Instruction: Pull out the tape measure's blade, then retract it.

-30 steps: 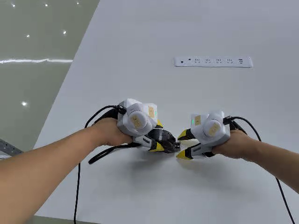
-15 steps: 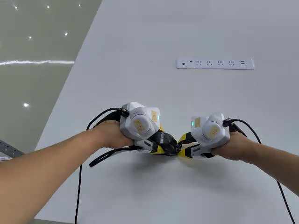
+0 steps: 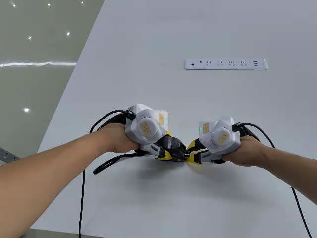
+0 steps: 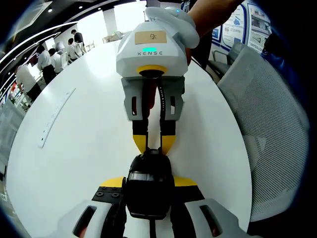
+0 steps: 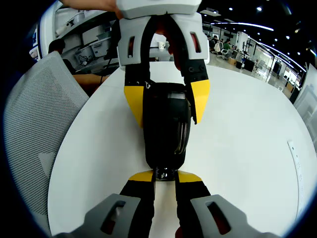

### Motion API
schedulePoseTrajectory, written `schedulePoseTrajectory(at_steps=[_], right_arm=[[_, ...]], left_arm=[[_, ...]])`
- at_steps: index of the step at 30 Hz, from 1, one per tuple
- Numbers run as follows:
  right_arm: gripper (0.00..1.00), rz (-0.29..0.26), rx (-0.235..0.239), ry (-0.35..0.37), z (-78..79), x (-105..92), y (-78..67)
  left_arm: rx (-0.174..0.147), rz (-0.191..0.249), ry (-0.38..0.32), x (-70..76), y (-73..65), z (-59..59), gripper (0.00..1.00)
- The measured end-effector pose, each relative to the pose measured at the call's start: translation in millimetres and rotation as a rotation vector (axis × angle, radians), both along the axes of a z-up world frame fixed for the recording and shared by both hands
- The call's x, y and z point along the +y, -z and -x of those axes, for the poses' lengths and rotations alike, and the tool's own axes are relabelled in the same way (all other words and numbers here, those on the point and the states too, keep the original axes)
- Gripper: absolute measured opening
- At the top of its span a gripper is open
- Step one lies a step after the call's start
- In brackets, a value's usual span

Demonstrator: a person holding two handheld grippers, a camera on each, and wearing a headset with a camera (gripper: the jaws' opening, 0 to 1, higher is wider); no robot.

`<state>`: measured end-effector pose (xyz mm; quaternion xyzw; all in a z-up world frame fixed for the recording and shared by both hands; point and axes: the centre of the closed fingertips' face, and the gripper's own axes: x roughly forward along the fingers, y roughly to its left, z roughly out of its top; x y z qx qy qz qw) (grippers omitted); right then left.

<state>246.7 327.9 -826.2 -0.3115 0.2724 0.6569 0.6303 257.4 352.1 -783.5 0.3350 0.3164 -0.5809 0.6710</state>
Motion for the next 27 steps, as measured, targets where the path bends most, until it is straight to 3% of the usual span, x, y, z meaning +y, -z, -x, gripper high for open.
schedulePoseTrajectory(at_steps=[13,27], right_arm=[[0.1,0.02,0.0,0.0,-3.9,-2.5,0.4],[0.1,0.037,0.009,0.023,-5.8,-34.6,0.6]], left_arm=[[0.01,-0.01,-0.009,-0.1,0.5,-1.7,0.29],[0.022,-0.016,-0.013,-0.7,0.9,-2.2,0.29]])
